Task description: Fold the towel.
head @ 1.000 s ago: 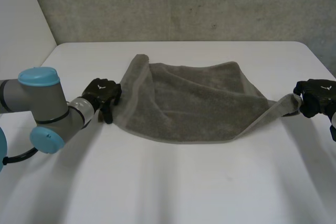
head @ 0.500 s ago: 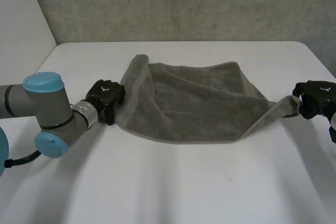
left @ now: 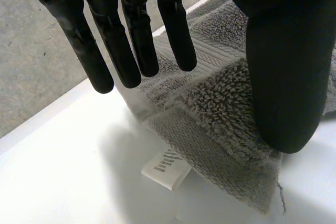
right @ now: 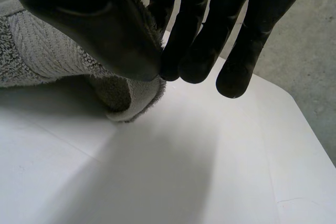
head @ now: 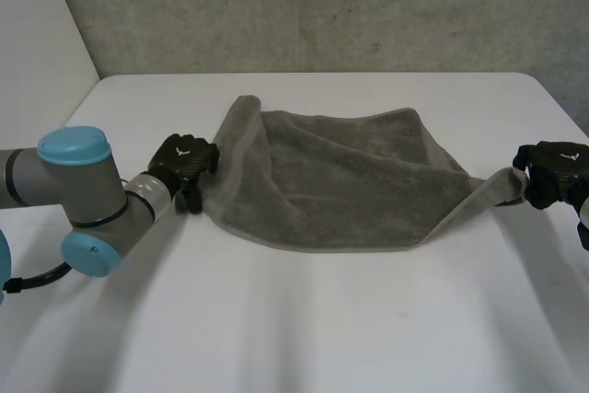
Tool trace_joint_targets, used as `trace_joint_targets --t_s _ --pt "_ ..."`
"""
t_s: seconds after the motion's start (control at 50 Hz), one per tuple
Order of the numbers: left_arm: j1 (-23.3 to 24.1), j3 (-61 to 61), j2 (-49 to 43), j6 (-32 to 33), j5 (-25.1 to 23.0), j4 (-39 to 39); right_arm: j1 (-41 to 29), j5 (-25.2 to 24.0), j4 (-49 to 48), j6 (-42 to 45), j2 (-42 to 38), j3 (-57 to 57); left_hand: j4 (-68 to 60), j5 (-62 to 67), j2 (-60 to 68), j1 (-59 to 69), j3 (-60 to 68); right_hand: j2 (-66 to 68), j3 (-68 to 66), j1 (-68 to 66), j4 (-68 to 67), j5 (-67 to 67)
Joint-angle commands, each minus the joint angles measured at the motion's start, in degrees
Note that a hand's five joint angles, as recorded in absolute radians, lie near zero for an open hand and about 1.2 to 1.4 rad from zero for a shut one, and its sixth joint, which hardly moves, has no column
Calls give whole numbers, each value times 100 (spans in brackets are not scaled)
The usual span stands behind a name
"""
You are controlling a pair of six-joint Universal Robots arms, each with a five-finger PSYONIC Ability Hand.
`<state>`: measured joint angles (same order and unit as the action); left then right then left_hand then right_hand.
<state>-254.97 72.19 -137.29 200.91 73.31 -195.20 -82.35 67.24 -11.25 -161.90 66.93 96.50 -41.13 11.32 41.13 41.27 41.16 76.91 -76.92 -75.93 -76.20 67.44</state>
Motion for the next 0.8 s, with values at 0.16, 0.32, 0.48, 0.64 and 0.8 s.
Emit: trace_joint_targets --t_s 0.16,0.32,0.48,0.64,0.8 --pt "0 190 71 -333 -9 -378 -9 0 0 44 4 9 954 1027 -955 -969 -958 309 -308 -407 -380 256" --pt "-9 252 80 -368 -9 -475 -9 0 0 53 -4 0 1039 942 -1039 -1054 -1043 309 -308 -407 -380 256" --pt "0 366 80 -482 -9 -677 -9 0 0 88 -4 9 738 1243 -738 -752 -741 309 -308 -407 -380 256" --pt "9 410 89 -482 -18 -677 -9 0 0 88 -4 9 -691 2672 690 676 687 309 -308 -407 -380 256" --pt "0 419 89 -491 -9 -686 -9 0 0 88 -4 9 -1854 3835 1854 1840 1851 309 -308 -407 -380 256"
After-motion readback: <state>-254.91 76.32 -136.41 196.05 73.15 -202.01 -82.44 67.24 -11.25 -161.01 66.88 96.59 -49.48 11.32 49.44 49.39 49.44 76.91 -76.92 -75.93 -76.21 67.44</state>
